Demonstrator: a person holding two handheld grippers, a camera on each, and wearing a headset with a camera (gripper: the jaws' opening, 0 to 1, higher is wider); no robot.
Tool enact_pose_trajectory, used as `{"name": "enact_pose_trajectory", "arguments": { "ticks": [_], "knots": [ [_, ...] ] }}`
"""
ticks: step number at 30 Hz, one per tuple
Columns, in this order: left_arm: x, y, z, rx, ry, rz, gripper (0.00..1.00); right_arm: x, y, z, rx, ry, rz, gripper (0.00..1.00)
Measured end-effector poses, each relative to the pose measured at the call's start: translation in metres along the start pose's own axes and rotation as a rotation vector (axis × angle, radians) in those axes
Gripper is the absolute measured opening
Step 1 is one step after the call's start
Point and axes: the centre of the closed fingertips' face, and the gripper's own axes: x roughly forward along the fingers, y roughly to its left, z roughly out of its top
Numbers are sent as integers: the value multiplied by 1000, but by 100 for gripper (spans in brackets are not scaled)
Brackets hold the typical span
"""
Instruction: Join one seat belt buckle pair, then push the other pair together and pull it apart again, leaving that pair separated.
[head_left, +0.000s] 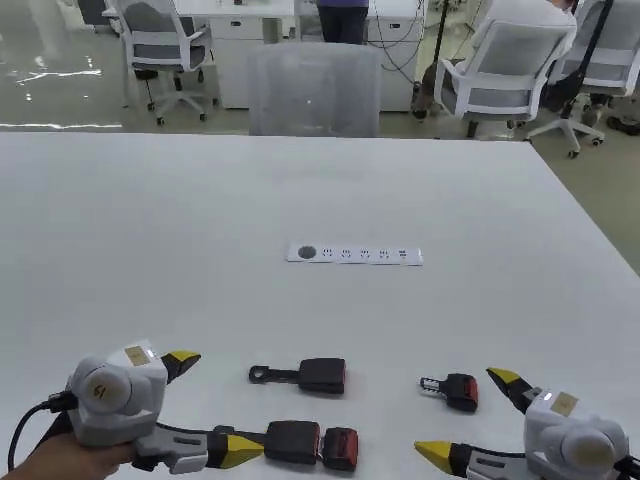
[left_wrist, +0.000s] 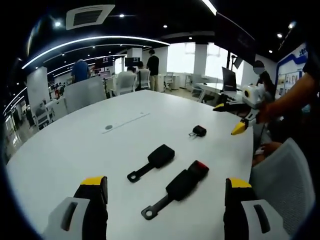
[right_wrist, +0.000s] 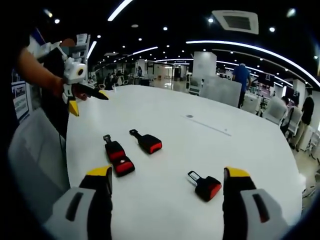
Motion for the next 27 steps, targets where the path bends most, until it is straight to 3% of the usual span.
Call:
{"name": "enact_pose_trajectory", "arguments": {
  "ticks": [5,8,15,20,27],
  "knots": [
    [-14,-4,-12,12,-13,-13,100,-13,18,-3,5,15,-2,95],
    [-19,-7,-12,4,-25,-21,100,-19,25,-6,-18,35,-5,96],
    [-28,-10,-14,-15,-53,-37,100,-29,29,-6,-12,39,-35,96],
    [-32,-6,-21,-60,-70,-24,100,-31,33,-7,9,26,-57,96],
    [-36,-6,-20,-85,-78,1,100,-33,33,-10,31,16,-48,97]
  ]
}}
